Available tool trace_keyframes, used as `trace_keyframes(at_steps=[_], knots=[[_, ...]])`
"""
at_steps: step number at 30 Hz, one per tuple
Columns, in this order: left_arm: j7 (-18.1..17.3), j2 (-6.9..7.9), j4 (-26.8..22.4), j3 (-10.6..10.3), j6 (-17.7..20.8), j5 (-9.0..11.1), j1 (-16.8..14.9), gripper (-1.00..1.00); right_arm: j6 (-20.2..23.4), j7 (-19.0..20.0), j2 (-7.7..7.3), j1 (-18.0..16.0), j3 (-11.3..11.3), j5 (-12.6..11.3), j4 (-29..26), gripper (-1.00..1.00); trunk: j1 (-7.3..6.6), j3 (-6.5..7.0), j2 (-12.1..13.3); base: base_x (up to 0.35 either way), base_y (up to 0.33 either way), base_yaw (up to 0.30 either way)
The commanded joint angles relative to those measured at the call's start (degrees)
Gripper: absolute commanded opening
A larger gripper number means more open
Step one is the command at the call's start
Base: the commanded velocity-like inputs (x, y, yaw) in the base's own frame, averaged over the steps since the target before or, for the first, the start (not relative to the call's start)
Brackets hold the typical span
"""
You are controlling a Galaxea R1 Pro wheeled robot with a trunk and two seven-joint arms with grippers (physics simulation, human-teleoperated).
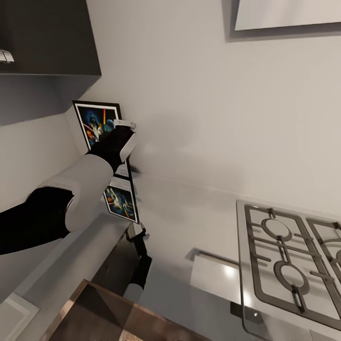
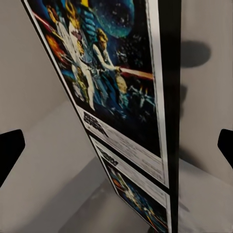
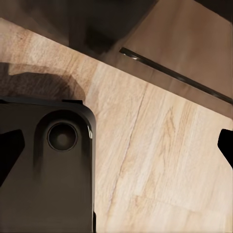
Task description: Pick up the poster from the kitchen countertop and hang it on one of the wall nails in the kitchen.
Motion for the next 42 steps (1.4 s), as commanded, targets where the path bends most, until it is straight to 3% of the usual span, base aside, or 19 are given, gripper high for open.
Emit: trace_keyframes(at_steps=[1,42], knots=[[0.4,0.04,0.0,-0.5,0.3,0.5,0.0,1.0,0.2,-0.6,-0.09,0.0,0.3,0.4,-0.1,1.0,0.0,-0.14,0.0,0.0,0.0,0.0],[0.4,0.19,0.1,-0.5,0.2,0.5,0.0,1.0,0.3,-0.7,-0.43,0.0,0.1,0.5,0.3,1.0,0.0,-2.41,0.0,0.0,0.0,0.0]])
